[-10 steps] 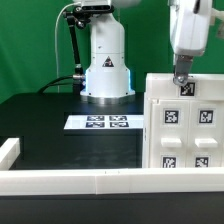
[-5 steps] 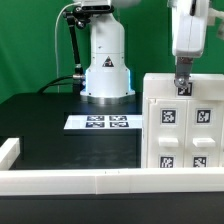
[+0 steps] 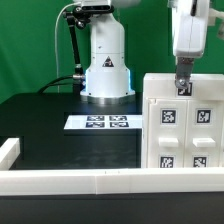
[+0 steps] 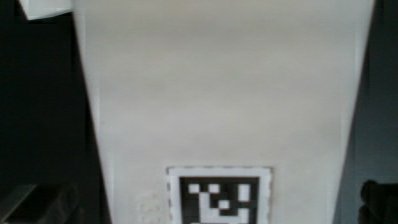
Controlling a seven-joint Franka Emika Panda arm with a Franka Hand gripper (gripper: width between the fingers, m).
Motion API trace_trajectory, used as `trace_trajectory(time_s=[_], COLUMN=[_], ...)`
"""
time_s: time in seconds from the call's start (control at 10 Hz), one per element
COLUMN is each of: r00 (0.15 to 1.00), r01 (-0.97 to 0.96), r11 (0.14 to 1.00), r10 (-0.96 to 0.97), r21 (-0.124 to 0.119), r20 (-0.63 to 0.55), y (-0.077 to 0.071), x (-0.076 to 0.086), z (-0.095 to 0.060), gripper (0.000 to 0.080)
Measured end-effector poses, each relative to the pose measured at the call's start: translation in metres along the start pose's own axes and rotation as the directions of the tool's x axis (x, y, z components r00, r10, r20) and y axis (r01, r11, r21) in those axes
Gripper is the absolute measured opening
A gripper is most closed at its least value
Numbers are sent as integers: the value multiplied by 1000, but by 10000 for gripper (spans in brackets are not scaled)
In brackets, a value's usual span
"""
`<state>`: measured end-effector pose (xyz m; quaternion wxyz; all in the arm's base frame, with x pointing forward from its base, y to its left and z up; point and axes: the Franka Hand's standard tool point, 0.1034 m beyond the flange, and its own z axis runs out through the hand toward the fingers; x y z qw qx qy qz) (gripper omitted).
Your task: Assemble cabinet
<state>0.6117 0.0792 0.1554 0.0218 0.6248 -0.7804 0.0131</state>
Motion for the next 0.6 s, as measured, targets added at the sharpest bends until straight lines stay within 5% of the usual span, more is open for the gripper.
trace_trajectory(time_s=[0.6], r00=[1000], r01=[2], r11=[1000], r10=[-2], r21=[0], r20=[0], y=[0], x=[0], z=[0], gripper=[797])
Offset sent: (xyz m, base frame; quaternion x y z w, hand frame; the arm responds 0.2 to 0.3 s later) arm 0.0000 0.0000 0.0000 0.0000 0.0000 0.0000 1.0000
